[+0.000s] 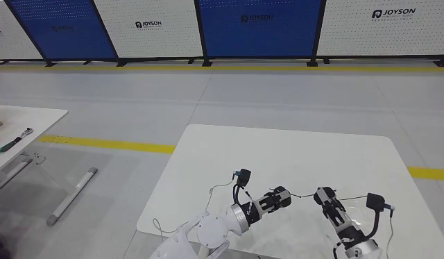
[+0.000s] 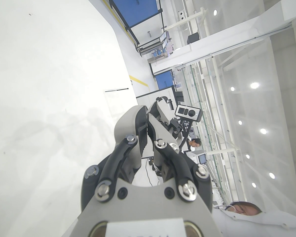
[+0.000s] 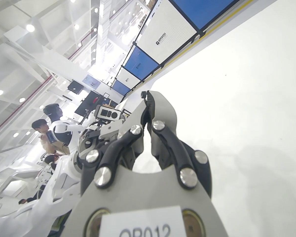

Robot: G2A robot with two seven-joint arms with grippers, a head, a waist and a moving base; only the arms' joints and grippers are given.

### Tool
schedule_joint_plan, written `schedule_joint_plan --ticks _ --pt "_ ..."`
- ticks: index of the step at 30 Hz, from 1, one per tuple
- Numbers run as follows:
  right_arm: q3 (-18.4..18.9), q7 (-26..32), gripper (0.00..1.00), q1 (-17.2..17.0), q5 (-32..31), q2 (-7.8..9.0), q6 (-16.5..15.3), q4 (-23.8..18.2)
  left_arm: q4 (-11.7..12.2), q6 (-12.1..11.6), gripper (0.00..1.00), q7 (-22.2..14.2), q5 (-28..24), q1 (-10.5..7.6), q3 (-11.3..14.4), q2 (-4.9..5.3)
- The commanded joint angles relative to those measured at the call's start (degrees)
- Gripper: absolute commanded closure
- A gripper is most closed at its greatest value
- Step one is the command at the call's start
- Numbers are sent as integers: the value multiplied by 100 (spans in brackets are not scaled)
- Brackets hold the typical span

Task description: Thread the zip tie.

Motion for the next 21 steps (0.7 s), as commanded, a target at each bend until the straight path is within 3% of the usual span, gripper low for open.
schedule_joint_plan --ticks 1,21 --pt "-6 16 100 9 -18 -9 14 11 0 0 100 0 0 0 0 0" --pt "90 35 100 -79 -89 -84 -23 -67 0 0 100 0 0 0 0 0"
